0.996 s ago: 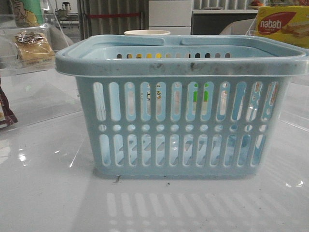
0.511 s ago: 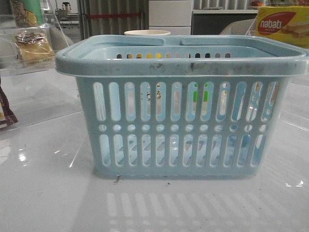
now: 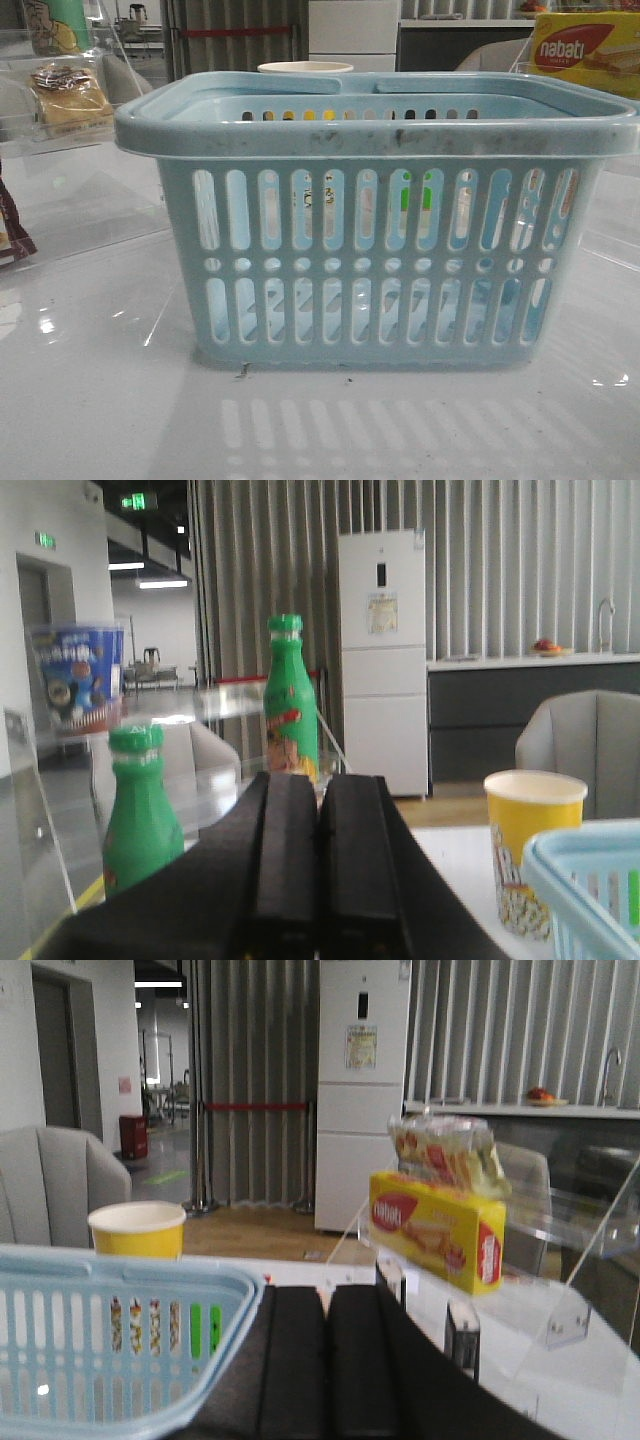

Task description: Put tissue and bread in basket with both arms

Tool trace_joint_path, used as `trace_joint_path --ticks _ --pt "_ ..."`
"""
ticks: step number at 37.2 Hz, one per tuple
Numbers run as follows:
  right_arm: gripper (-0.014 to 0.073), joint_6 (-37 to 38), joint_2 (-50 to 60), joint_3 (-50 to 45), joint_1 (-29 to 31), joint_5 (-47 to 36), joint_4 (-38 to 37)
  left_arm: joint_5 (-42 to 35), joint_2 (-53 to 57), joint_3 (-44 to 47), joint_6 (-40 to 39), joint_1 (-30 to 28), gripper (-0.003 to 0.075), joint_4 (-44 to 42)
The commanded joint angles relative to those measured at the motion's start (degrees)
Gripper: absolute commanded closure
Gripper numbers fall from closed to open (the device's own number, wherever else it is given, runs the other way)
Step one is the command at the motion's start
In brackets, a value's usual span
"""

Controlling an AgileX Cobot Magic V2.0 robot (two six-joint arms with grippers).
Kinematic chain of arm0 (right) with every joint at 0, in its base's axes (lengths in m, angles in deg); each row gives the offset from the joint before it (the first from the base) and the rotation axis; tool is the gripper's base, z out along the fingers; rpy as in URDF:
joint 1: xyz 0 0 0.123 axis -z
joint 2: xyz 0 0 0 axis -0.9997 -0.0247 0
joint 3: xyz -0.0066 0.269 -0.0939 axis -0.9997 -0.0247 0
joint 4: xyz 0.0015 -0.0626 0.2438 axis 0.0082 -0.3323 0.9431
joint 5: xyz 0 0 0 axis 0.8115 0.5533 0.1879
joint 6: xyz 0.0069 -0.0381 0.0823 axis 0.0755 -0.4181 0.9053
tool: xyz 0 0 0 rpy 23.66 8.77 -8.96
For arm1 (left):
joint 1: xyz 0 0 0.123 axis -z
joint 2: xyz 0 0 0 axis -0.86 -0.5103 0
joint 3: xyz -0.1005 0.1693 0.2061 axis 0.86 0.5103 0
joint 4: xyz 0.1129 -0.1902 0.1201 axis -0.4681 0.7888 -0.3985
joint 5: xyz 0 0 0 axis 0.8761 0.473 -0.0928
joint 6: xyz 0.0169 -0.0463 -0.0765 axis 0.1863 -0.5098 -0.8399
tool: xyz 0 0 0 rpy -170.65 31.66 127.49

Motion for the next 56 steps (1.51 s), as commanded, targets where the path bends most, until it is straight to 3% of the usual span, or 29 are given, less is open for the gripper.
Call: trace_joint_path --ticks 1,13,25,38,42,44,47,49,51,56 --pt "0.0536 -0.2 -3.9 8.9 0.2 -1.3 -0.8 0.4 -3.3 -9.2 -0.5 0.0 0.0624 0.6" --pt "0.0536 -0.2 -23.2 29.8 0.2 16.4 -0.8 17.4 -18.0 -29.7 -0.5 0.0 0.0624 0.6" --pt "0.0536 -0.2 -37.9 30.7 0.2 31.8 -0.8 25.3 -26.1 -26.1 -0.5 0.0 0.0624 0.6" --pt "0.0525 -0.2 -45.7 30.7 0.2 37.3 -1.2 26.0 -28.8 -22.1 -0.5 0.0 0.0612 0.6" --pt "0.0399 -0.2 -47.1 30.7 0.2 37.2 -2.0 26.2 -29.0 -22.1 -0.5 0.0 0.0478 0.2" --pt "0.0284 -0.2 -47.8 30.7 0.2 37.0 -2.3 26.2 -29.0 -22.0 -0.5 0.0 0.0342 -0.1" --pt "0.0116 -0.2 -48.7 30.7 0.2 36.6 -2.6 26.2 -29.0 -22.0 -0.5 0.0 0.0204 -0.3" --pt "0.0022 -0.2 -49.3 30.7 0.2 35.8 -3.6 26.2 -29.0 -22.0 -0.5 0.0 0.0161 -0.5" --pt "-0.0018 0.1 -50.1 30.8 0.5 34.7 -4.3 26.2 -29.0 -22.0 -0.5 0.0 0.0157 -0.6" --pt "-0.0019 1.3 -53.7 33.3 4.4 33.5 -4.7 26.1 -29.0 -22.0 -0.5 0.0 0.0160 -0.6"
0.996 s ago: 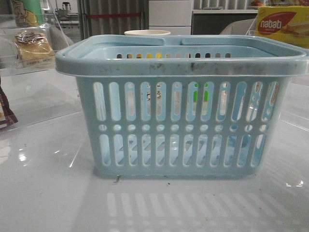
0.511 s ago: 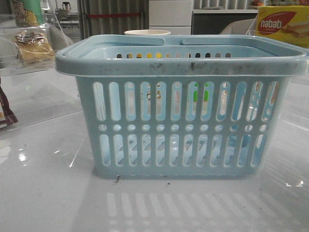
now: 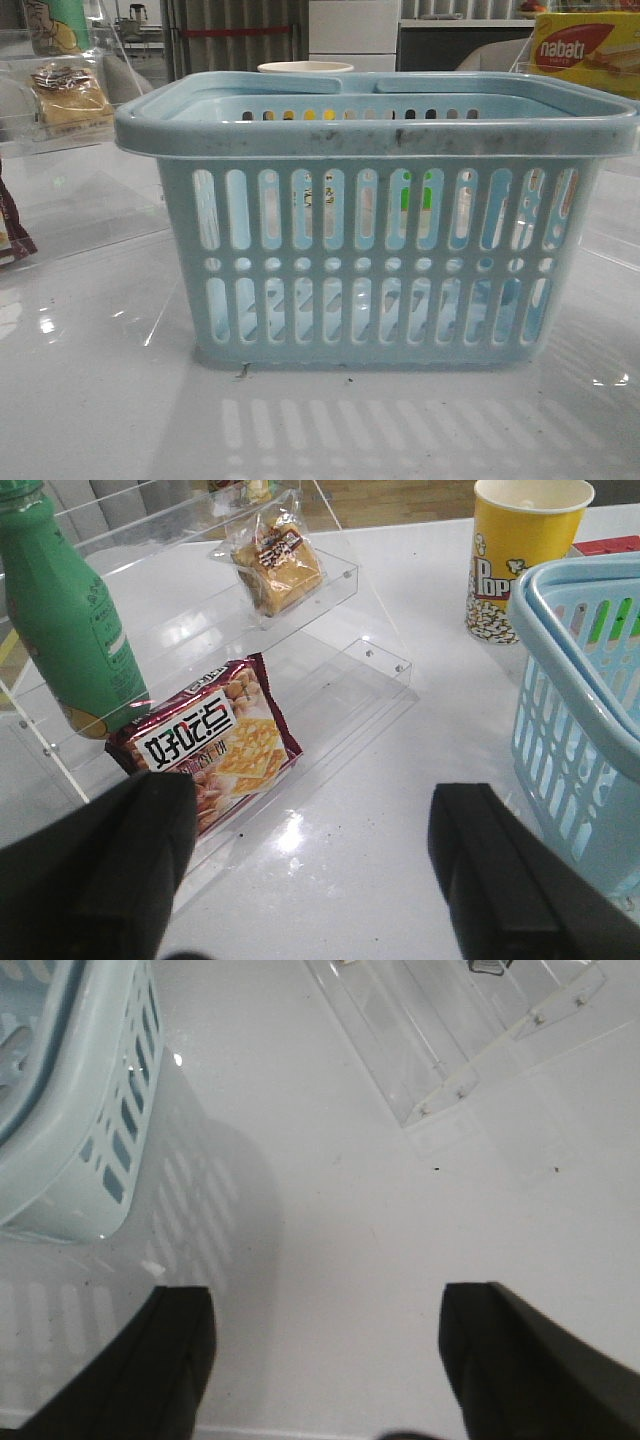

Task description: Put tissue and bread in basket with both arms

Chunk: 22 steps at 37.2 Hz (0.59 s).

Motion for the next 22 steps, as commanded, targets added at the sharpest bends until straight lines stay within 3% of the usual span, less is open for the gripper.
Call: trace_joint_path --ticks 1,12,22 --pt "-0.0019 0.8 -2.9 4.6 3.5 -4.8 -1.7 -4.1 -0.7 -1.5 -0.5 0.0 0.0160 0.1" --pt "-0.0019 0.8 -17.5 17.0 12.0 -5.0 -1.7 -4.9 -0.7 -1.5 -0.5 0.0 0.0160 0.1" --pt "-0.0019 0.8 -32.2 29.0 12.7 -4.8 -1.7 -4.9 -0.7 -1.5 -0.5 0.0 0.0160 0.1"
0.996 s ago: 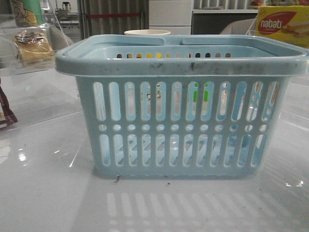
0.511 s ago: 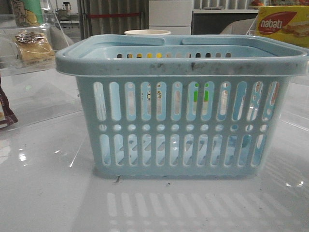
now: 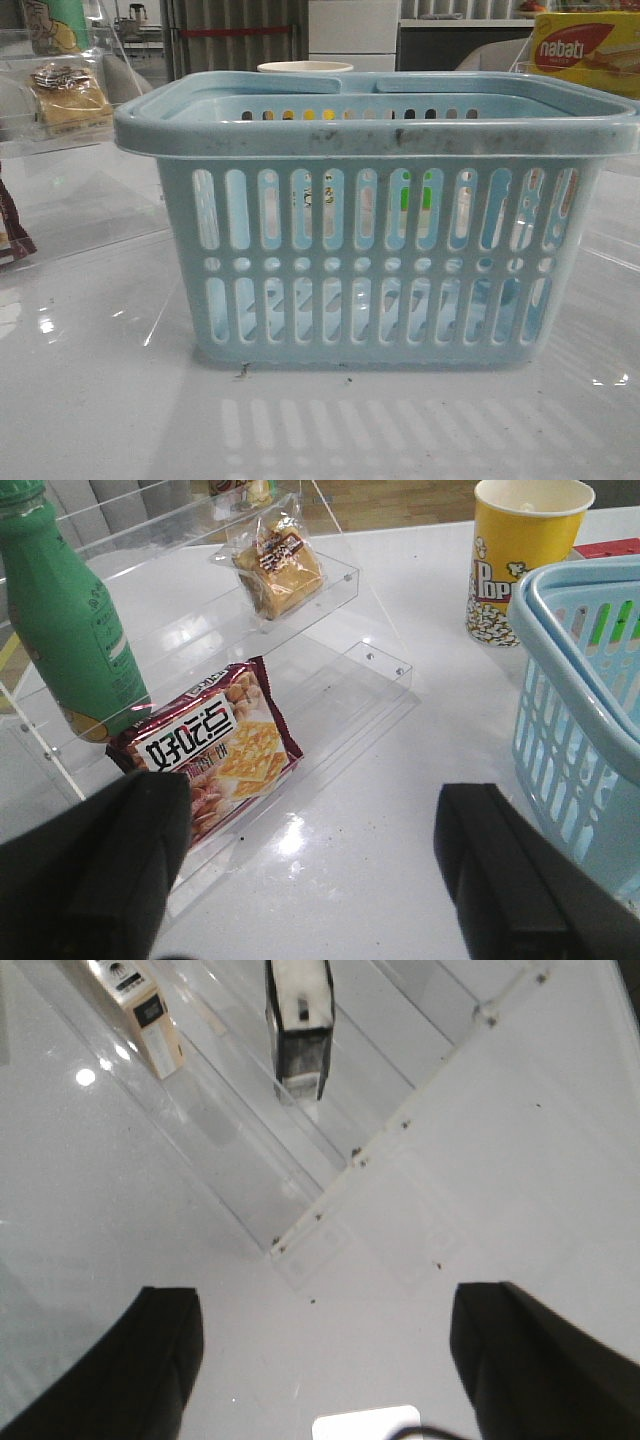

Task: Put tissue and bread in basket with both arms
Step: 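Grasp the white tissue pack beside the Rubik's cube with the right gripper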

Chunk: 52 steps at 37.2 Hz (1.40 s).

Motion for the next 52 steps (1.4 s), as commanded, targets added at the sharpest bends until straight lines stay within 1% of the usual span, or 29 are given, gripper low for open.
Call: trace_joint_path --ticks 1,13,20,21,23,29,32,37,40,43,47,52 --pt "-0.0019 0.0 -4.4 6.5 0.4 -3.4 -1.1 -4.8 -0.7 -1.5 -0.5 0.0 0.0160 0.2" --pt "-0.0019 0.0 -18.4 18.1 0.4 -3.7 -1.0 -5.7 -0.7 -1.5 -0.5 0.0 0.0160 0.2" --pt "-0.0007 0.0 -23.2 21.6 0.4 -5.6 -1.0 -7.0 -0.7 -1.5 -0.5 0.0 0.0160 0.2" --pt "0.0007 0.0 -23.5 22.0 0.4 -5.7 -1.0 -7.1 -0.7 -1.5 -0.5 0.0 0.0160 0.2" --pt "0.0062 0.0 -23.8 22.4 0.4 -6.0 -1.0 -7.4 -0.7 -1.5 -0.5 0.0 0.0160 0.2" --pt "0.0308 0.0 -23.8 22.5 0.4 -7.3 -0.9 -7.4 -0.7 -1.5 -0.5 0.0 0.0160 0.2" --pt "0.0359 0.0 -23.3 22.5 0.4 -6.8 -0.4 -7.4 -0.7 -1.5 -0.5 0.0 0.0160 0.2" --pt "0.0361 -0.1 -19.4 22.5 -0.3 -5.7 1.5 -7.4 -0.7 -1.5 -0.5 0.0 0.0160 0.2" --pt "0.0361 -0.2 -15.4 22.5 -1.9 -4.9 1.6 -7.5 -0.7 -1.4 -0.5 0.0 0.0160 0.2" --pt "0.0361 -1.5 -10.6 22.5 -4.9 -3.5 1.9 -7.8 -0.7 -1.2 -0.5 0.0 0.0160 0.2" --pt "0.0361 -2.0 -4.2 22.5 -10.5 -3.1 2.2 -7.8 -0.7 -1.0 -0.5 0.0 0.0160 0.2" --pt "0.0361 -2.0 1.5 22.5 -20.2 -3.3 3.3 -7.8 -0.7 -1.0 -0.5 0.0 0.0160 0.2"
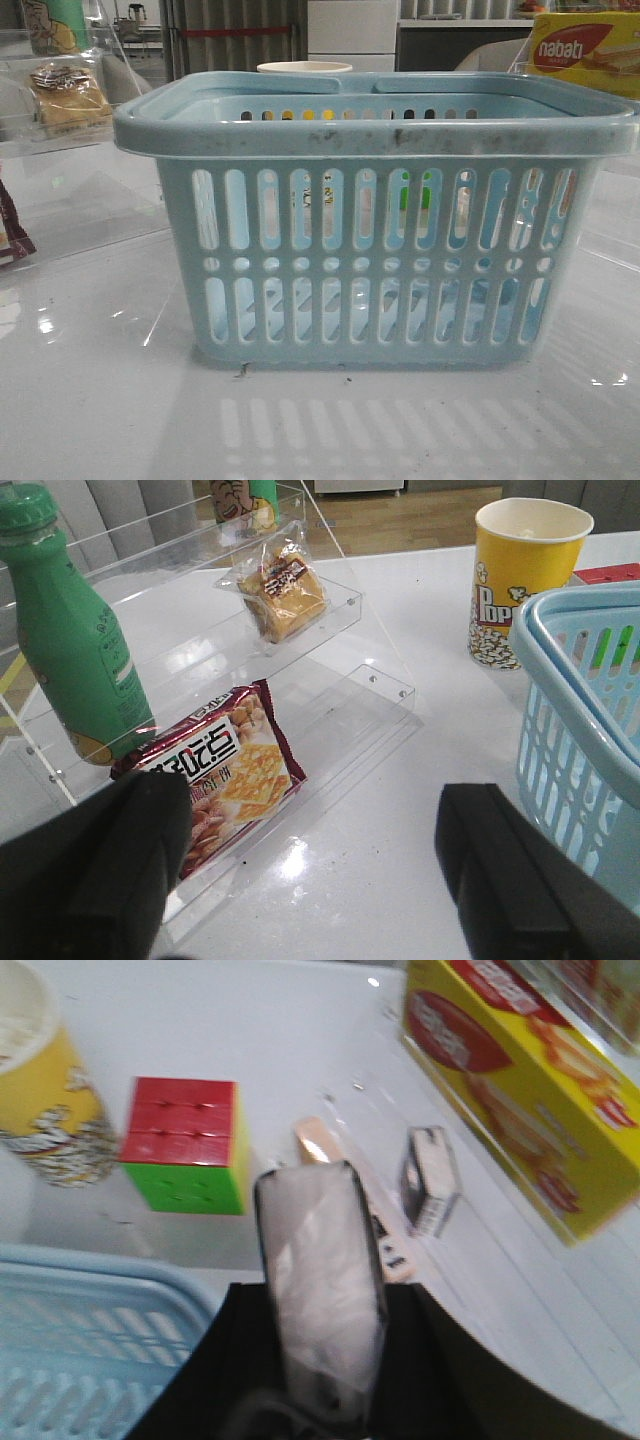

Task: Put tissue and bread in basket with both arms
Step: 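Grasp the white tissue pack beside the Rubik's cube with the right gripper, then carry the tissue pack over the basket and release it inside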

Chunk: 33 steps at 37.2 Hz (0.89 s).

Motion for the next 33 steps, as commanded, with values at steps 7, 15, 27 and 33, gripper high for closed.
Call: trace_joint_path --ticks 7,15,27,33 --pt "0.0361 -0.7 5.4 0.9 -18.2 -4.3 0.3 -4.9 -0.7 -1.5 -0.5 0.0 0.0160 0.3" --pt "0.0361 -0.7 5.4 -6.2 -24.6 -10.4 0.3 -4.9 -0.7 -1.5 -0.5 0.0 0.0160 0.3" --pt "0.0361 -0.7 -1.8 -13.4 -24.6 -12.3 0.2 -4.9 -0.7 -1.5 -0.5 0.0 0.0160 0.3" --pt "0.0244 -0.7 -8.4 -13.3 -24.5 -13.6 -1.5 -4.9 -0.7 -1.5 -0.5 0.0 0.0160 0.3"
